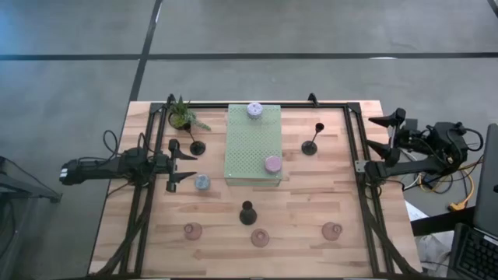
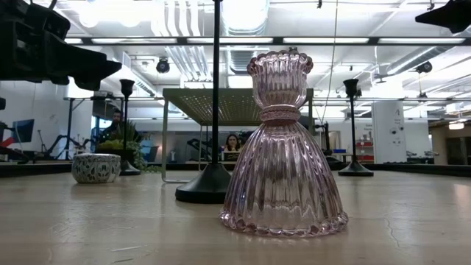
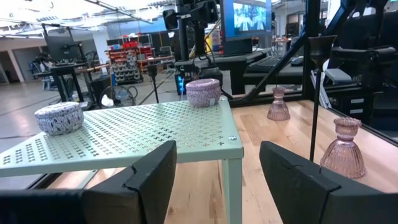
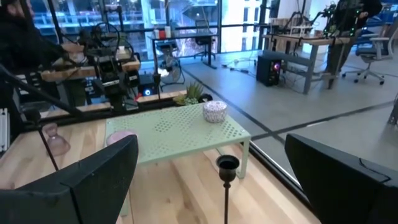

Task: Pick & Place candle stick holders
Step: Put the green and white scented candle on the shelf

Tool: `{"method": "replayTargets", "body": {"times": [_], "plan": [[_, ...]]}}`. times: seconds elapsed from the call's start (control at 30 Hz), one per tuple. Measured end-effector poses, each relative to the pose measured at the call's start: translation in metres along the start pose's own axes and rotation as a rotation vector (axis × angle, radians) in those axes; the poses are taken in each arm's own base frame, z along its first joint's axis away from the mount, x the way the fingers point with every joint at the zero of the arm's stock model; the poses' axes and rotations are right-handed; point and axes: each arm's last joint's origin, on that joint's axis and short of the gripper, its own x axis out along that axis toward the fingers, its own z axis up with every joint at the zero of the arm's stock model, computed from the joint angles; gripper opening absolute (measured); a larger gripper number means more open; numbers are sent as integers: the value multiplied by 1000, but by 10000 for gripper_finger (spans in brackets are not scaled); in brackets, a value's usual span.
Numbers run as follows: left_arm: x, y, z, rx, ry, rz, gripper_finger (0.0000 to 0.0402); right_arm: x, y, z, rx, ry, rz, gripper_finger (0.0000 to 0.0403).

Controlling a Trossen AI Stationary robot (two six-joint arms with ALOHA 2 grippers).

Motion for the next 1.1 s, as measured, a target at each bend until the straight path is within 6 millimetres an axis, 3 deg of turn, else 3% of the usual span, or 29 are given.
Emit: {"method": "replayTargets", "body": {"times": [0.77, 0.83, 0.93, 1.1], "plan": [[0, 0, 1, 0, -11, 7, 236, 2, 1, 0, -11, 12, -1, 400], [0, 0, 2, -59, -20, 7, 236, 2, 1, 0, -11, 12, -1, 400], [-1, 2, 10, -188, -76, 30, 236, 2, 1, 0, -7, 13, -1, 400], [-9, 9, 46, -285, -307, 118, 236, 2, 1, 0, -9, 13, -1, 400]]}}
